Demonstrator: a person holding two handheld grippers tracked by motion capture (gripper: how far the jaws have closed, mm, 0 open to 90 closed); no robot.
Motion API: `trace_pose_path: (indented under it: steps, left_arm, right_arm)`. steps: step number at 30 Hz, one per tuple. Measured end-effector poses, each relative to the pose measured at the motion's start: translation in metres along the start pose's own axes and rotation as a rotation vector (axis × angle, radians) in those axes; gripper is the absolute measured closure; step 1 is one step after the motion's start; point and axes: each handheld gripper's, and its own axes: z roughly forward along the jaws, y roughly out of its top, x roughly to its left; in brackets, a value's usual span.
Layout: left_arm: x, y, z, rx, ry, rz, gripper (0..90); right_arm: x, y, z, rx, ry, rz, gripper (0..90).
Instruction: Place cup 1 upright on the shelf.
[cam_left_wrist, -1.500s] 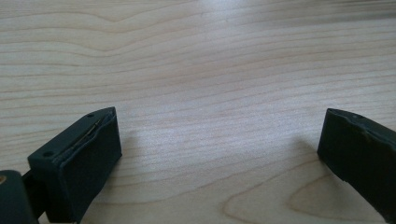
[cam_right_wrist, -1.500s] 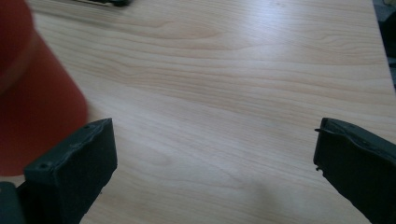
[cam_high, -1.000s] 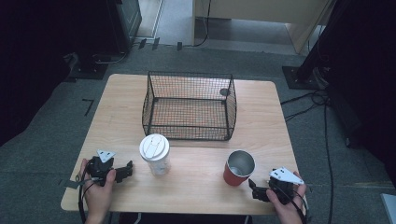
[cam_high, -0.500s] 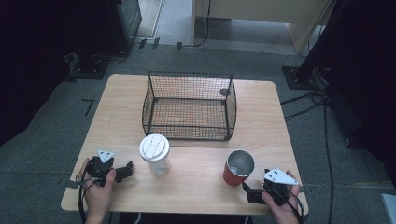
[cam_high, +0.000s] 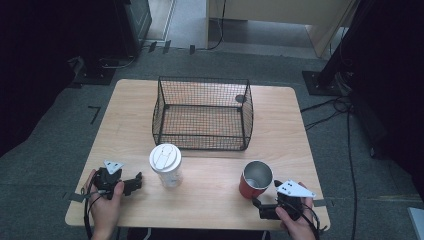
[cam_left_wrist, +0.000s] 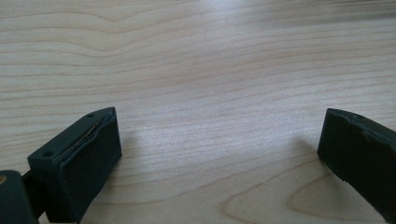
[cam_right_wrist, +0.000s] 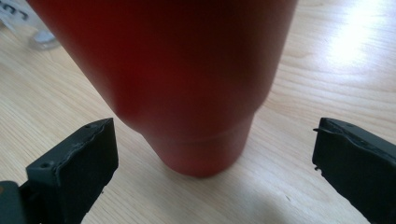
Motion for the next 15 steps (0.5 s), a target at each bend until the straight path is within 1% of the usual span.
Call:
trace_pose_path:
  steps: [4, 11, 15]
  left_arm:
    - [0.0, 0.0, 0.0, -0.001, 0.0, -0.002, 0.2]
    - [0.0, 0.0, 0.0, -0.001, 0.001, -0.002, 0.2]
    - [0.0, 0.0, 0.0, -0.002, 0.002, -0.003, 0.2]
  right_arm:
    - [0.0, 0.004, 0.0, -0.032, 0.023, 0.032, 0.8]
    - [0.005, 0.009, 0.002, -0.058, 0.034, 0.032, 0.9]
    - [0.008, 0.014, 0.004, -0.073, 0.029, 0.035, 0.9]
